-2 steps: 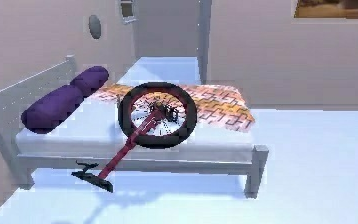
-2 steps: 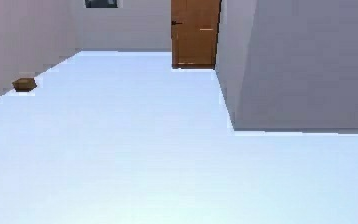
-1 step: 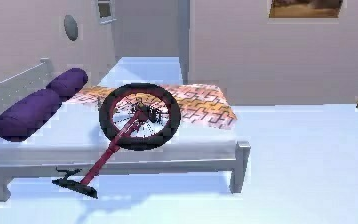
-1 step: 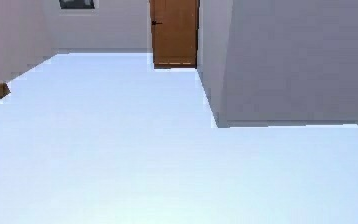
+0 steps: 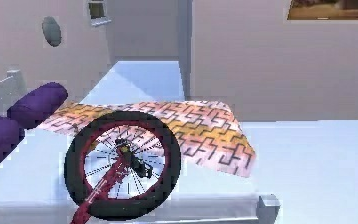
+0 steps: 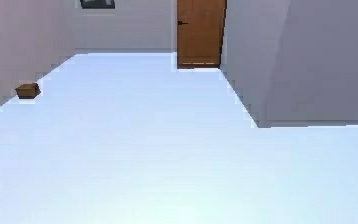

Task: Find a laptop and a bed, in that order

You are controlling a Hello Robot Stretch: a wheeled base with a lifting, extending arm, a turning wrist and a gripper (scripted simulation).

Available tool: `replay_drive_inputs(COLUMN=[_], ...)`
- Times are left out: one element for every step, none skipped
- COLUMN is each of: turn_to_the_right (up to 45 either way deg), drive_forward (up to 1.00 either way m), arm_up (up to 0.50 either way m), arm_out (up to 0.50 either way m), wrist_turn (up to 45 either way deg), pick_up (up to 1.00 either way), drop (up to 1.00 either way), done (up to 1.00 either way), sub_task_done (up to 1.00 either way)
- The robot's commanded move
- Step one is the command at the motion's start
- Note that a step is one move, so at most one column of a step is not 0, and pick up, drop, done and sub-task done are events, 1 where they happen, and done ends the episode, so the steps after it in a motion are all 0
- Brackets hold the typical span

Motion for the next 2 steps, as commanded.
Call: replay_drive_inputs(turn_to_the_right=[-21.0, 0.0], drive_forward=[0.00, 0.00], arm_up=[0.00, 0.00], arm_out=[0.00, 0.00], wrist_turn=[0.0, 0.0], pick_up=[0.00, 0.00], drop=[0.00, 0.00], done=[0.00, 1.00], sub_task_done=[0.00, 0.00])
